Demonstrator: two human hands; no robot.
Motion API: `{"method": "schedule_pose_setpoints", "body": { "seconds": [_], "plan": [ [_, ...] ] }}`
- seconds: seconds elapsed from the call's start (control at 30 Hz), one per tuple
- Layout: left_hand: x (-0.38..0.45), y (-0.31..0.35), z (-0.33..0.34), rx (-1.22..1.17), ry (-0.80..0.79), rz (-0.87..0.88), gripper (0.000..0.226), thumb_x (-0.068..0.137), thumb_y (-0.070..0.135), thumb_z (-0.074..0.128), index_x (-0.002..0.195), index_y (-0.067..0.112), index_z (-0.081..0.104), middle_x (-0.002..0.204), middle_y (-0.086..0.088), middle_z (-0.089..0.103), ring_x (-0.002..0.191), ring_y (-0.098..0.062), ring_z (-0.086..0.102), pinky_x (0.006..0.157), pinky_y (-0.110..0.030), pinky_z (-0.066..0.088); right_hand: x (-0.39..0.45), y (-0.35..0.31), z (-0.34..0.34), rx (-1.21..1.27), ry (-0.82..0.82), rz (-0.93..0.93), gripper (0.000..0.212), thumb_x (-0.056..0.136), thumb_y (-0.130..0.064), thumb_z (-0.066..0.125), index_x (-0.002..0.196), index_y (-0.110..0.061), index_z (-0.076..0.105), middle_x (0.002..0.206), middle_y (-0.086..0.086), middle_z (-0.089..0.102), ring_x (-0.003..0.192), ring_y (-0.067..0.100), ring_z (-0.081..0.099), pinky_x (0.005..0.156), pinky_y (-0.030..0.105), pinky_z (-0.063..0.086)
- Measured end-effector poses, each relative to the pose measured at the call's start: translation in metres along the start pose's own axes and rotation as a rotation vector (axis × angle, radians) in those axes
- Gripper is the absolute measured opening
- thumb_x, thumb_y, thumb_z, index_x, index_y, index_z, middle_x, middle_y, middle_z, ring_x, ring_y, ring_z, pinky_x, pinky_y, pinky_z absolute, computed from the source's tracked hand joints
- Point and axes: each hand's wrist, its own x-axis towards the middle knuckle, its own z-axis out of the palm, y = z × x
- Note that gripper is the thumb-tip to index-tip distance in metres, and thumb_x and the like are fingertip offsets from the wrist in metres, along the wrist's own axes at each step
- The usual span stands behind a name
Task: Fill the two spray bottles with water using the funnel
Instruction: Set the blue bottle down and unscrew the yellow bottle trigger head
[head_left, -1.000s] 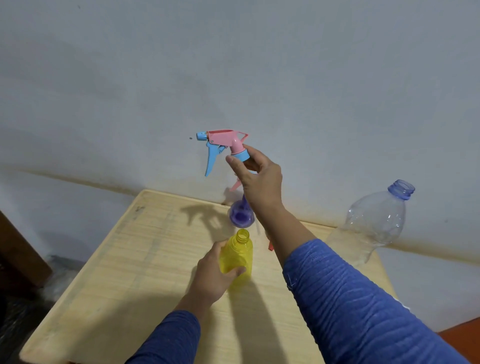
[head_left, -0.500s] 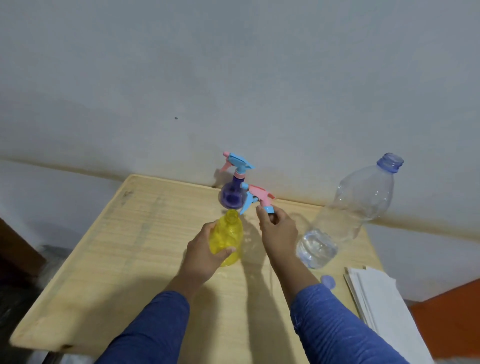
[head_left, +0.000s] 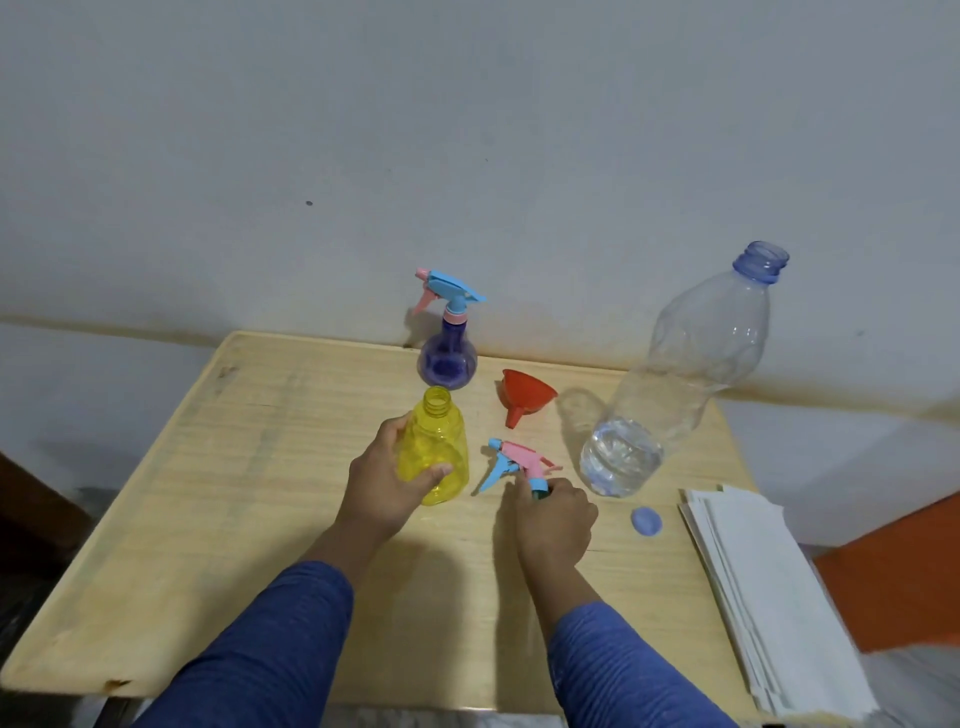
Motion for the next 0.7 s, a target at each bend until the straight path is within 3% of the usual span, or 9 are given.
{"method": "schedule_pose_setpoints", "body": {
  "seconds": [0.27, 0.47, 0.7],
  "plan": [
    [0.001, -0.001, 0.0, -0.003, -0.023, 0.011, 0.068, 0.072, 0.031, 0.078, 0.13, 0.023, 0.044, 0.115, 0.007, 0.056, 0.106, -0.011, 0.053, 0.089, -0.025, 0.044, 0.001, 0.003, 0.001, -0.158, -0.032, -0.032, 0.048, 0.087, -0.047, 0.054, 0.122, -0.014, 0.057, 0.122, 0.006, 0.053, 0.117, 0.025, 0.041, 0.09, 0.035, 0.039],
    [0.001, -0.004, 0.0, 0.0, -0.01, 0.016, 0.067, 0.071, 0.032, 0.079, 0.129, 0.023, 0.045, 0.112, 0.01, 0.056, 0.105, -0.009, 0.053, 0.09, -0.025, 0.044, 0.015, -0.031, -0.005, 0.081, 0.121, -0.178, 0.052, 0.088, -0.036, 0.056, 0.133, -0.015, 0.045, 0.124, 0.01, 0.051, 0.116, 0.027, 0.046, 0.091, 0.04, 0.041],
    [0.001, -0.006, 0.001, -0.045, 0.0, 0.024, 0.063, 0.072, 0.028, 0.079, 0.126, 0.027, 0.047, 0.107, 0.011, 0.058, 0.098, -0.007, 0.055, 0.081, -0.02, 0.044, 0.07, -0.074, -0.02, 0.205, -0.084, -0.187, 0.058, 0.095, -0.025, 0.05, 0.147, -0.028, 0.024, 0.129, 0.016, 0.05, 0.117, 0.031, 0.051, 0.093, 0.038, 0.042]
  ]
}}
